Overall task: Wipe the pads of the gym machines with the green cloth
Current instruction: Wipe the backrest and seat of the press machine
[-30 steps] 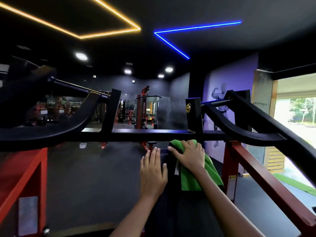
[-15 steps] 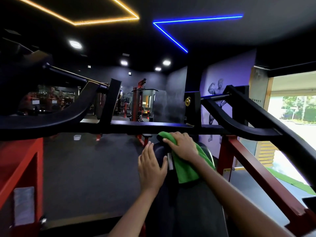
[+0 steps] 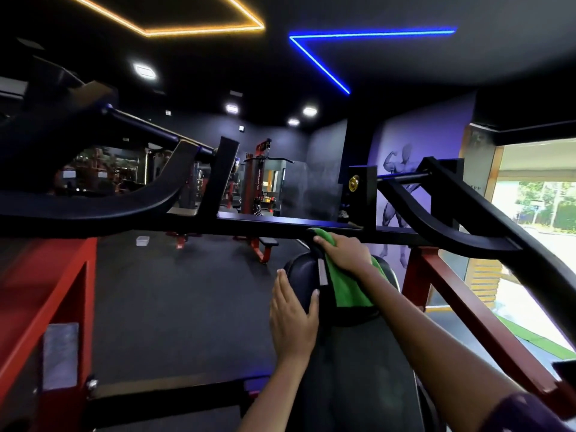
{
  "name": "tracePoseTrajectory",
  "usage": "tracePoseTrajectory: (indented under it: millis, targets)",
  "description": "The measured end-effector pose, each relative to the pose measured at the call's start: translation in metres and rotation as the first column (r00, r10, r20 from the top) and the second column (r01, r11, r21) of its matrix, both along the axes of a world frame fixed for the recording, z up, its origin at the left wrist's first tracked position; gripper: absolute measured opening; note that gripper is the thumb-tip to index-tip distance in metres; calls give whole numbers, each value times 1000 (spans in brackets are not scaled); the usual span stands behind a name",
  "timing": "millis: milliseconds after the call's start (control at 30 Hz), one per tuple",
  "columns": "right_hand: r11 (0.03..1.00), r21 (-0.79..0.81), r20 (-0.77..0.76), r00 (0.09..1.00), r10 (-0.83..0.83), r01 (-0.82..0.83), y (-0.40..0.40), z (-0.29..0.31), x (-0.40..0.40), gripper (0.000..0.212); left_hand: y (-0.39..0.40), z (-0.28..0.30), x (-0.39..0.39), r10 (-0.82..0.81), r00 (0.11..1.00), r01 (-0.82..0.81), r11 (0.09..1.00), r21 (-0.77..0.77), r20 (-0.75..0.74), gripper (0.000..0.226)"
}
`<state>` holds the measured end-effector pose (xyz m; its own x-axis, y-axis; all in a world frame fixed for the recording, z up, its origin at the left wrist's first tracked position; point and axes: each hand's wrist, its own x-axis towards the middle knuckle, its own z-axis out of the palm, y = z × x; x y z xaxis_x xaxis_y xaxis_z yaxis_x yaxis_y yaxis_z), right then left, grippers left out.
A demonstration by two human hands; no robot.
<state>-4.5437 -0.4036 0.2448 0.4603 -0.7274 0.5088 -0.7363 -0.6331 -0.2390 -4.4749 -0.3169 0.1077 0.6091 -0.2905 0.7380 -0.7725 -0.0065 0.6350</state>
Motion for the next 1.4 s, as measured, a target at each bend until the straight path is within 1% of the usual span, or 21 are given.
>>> tracePoseTrajectory:
  millis: [100,167,233,333,400,500,533,633,667,800,867,933,967,1000,1067,1100,1133,1167,1267,1333,1400]
  targets:
    - [972,-186,-138,983,120,-145,25,-11,25,49,5,-11,-5,15,1000,-14,999,39,-12,74]
    - [934,-224,-180,953,242,-280,28,-17,25,52,9,-17,-8,12,999,-9,997,83,-30,72]
    - [949,-161,-173,954,244,-272,25,-9,19,61,14,-25,-13,34,998,-28,993,117,-48,71]
    - [969,-155,-113,978,176,-193,34,-8,23,54,21,-40,-23,72,995,-64,992,111,-74,79]
    - [872,-357,-273,930,245,-335,49,-24,32,52,23,-51,-29,96,992,-86,990,107,-88,77]
    - [618,-476,-569,755,325,-625,52,-41,34,55,26,-63,-35,116,988,-101,986,133,-105,75]
    - [625,-466,-587,747,312,-627,50,-33,33,58,28,-68,-37,113,986,-99,988,122,-118,75]
    - [812,-395,-405,875,264,-428,52,-30,29,67,38,-86,-44,97,985,-82,990,112,-143,74]
    - [830,-372,-438,867,239,-416,58,-36,28,68,40,-89,-44,100,985,-84,990,115,-143,73]
    - [641,-361,-758,613,221,-677,56,-48,20,67,45,-101,-52,117,978,-94,986,138,-171,73]
    - [646,-403,-740,646,187,-649,56,-31,21,65,47,-107,-54,135,974,-109,983,147,-180,74]
    - [751,-416,-661,738,138,-513,62,-41,19,63,50,-115,-60,143,970,-111,980,164,-196,73]
    - [759,-405,-664,735,138,-509,69,-54,19,61,52,-119,-64,141,969,-107,979,174,-202,71]
    - [722,-379,-724,671,158,-579,75,-70,18,58,54,-122,-66,141,968,-104,978,182,-208,70]
    - [561,-264,-879,435,194,-785,79,-90,9,51,59,-130,-74,155,966,-116,975,189,-209,66]
    - [477,-263,-904,387,182,-838,74,-92,6,49,62,-138,-78,167,965,-129,973,191,-200,66]
    - [425,-306,-906,398,146,-852,69,-86,5,49,65,-146,-82,175,966,-137,971,196,-189,66]
    - [426,-385,-875,470,115,-819,65,-77,7,52,68,-154,-85,179,968,-143,969,200,-176,67]
    - [585,-478,-754,648,111,-656,70,-80,2,61,77,-173,-91,180,970,-141,964,225,-165,65]
    - [551,-417,-794,585,165,-722,78,-108,-3,60,82,-178,-96,167,968,-120,963,241,-186,66]
    - [453,-330,-882,441,164,-828,76,-122,-8,59,89,-181,-101,159,966,-101,958,269,-204,66]
